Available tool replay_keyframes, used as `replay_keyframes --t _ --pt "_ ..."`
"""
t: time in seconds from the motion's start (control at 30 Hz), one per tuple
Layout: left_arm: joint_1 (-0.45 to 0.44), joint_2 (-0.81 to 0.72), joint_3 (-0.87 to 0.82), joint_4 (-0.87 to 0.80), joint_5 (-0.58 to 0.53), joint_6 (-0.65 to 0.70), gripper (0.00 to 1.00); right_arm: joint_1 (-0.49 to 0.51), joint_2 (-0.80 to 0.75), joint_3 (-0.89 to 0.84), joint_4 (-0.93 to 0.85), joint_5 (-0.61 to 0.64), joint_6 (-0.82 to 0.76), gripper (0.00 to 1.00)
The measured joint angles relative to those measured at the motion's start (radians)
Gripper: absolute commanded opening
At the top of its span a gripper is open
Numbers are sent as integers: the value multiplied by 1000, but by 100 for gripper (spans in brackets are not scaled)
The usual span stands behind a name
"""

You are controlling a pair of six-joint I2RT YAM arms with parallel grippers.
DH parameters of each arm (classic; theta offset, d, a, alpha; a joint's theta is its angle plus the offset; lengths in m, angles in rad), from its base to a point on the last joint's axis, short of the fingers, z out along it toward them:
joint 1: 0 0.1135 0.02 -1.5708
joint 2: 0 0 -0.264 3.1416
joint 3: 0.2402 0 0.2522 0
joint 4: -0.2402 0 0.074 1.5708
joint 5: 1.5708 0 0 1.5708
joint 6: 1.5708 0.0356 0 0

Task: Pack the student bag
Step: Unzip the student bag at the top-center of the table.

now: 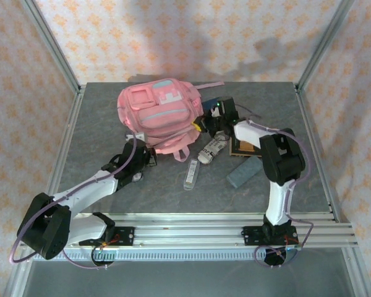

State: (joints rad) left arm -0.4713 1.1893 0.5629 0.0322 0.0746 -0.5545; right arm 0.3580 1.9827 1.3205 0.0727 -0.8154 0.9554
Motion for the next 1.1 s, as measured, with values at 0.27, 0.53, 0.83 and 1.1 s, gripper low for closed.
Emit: replay_keyframes --t 0.27,0.53,0.83,1.1 --pt "-138 229 180 26 -43 -14 0 -60 165 322 -158 126 -80 49" --pt "-176 378 292 33 -39 -13 0 -92 -109 -12 -181 203 -127 56" --pt "-178 378 295 33 -38 2 0 44 -224 -166 -106 106 -90 55" --pt "-192 382 301 17 -48 5 0 139 -60 -81 -58 67 -27 13"
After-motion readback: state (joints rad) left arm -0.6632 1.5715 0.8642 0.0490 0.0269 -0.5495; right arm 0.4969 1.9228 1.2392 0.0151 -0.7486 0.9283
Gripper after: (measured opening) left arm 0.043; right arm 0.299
